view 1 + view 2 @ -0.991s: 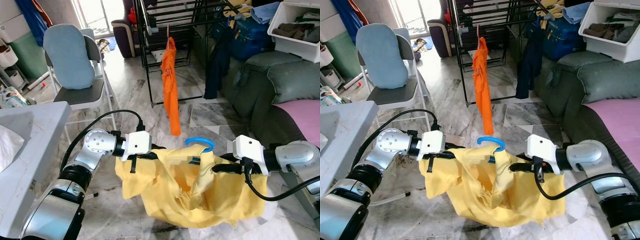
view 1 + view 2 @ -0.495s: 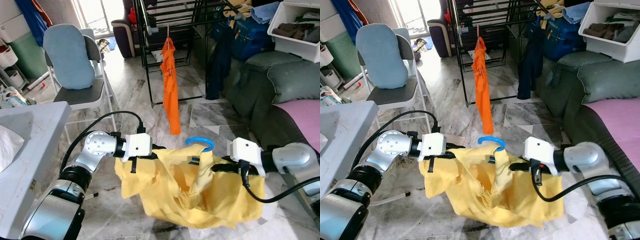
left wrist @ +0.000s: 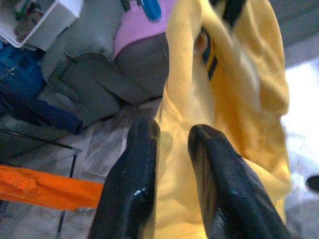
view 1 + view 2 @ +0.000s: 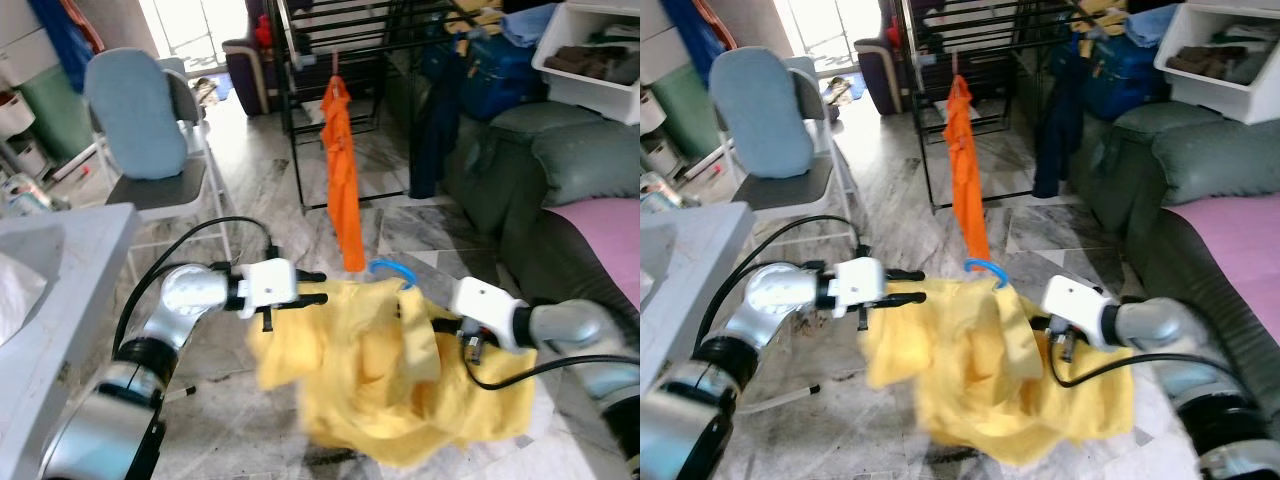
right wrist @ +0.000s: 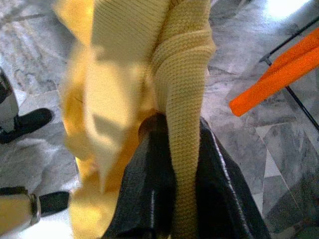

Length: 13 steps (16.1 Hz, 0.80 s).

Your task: Hang hanger

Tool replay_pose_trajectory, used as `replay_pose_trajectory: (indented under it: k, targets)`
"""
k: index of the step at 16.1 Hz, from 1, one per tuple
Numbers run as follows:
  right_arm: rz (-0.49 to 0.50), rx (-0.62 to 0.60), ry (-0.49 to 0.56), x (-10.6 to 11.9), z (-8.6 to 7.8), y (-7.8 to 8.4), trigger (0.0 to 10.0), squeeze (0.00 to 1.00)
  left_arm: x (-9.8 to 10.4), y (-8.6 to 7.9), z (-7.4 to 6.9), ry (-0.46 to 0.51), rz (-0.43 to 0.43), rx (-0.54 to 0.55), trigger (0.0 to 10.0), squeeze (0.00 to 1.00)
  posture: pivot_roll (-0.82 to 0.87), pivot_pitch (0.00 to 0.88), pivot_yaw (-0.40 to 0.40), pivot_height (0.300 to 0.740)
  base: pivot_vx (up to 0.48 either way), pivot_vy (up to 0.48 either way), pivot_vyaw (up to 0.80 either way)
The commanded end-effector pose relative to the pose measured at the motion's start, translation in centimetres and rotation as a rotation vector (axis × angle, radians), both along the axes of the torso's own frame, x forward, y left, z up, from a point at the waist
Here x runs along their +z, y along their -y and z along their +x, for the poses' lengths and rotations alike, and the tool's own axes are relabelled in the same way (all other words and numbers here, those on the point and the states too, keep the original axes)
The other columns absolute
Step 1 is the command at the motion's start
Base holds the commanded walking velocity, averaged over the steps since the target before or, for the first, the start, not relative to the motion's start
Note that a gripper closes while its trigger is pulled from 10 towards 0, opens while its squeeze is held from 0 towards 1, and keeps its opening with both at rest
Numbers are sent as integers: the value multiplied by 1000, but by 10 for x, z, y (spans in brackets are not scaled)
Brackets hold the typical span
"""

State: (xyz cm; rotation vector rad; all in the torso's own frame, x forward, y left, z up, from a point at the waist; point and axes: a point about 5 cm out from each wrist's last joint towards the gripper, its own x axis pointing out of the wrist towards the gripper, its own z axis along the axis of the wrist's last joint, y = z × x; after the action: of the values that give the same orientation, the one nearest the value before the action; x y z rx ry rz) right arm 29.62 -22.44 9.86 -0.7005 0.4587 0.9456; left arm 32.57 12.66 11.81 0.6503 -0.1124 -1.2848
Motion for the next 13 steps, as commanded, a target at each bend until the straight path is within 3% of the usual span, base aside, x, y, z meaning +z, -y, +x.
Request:
replay_pose_trajectory:
  k: [1,4,6,8,9,10,13]
  targets:
    - [18,-9,54,7,4,-5,0,0,0,-9,-2,-2,-5,15,10000,1000,-232,0,111,740,0,0,0]
    - [60,-93,65,-5,1,-10,0,0,-10,-16,-8,15,-8,62,10000,1000,-224,0,102,740,0,0,0]
    - [111,-208,100,-9,4,-13,0,0,-7,-13,-10,42,-130,128,10000,1000,-225,0,102,740,0,0,0]
    - [165,-317,129,-10,6,-12,0,0,-10,-15,-9,52,-158,211,10000,1000,-219,0,101,740,0,0,0]
    - [193,-411,157,-11,9,-9,0,0,-15,-20,-7,35,-170,310,10000,1000,-221,0,103,740,0,0,0]
    - [243,-528,189,-12,10,-6,0,0,-18,-27,-5,32,-256,461,10000,1000,-225,0,107,740,0,0,0]
    - [355,-726,207,-14,5,-6,0,0,-23,-34,-1,5,-429,792,10000,1000,-223,0,105,740,0,0,0]
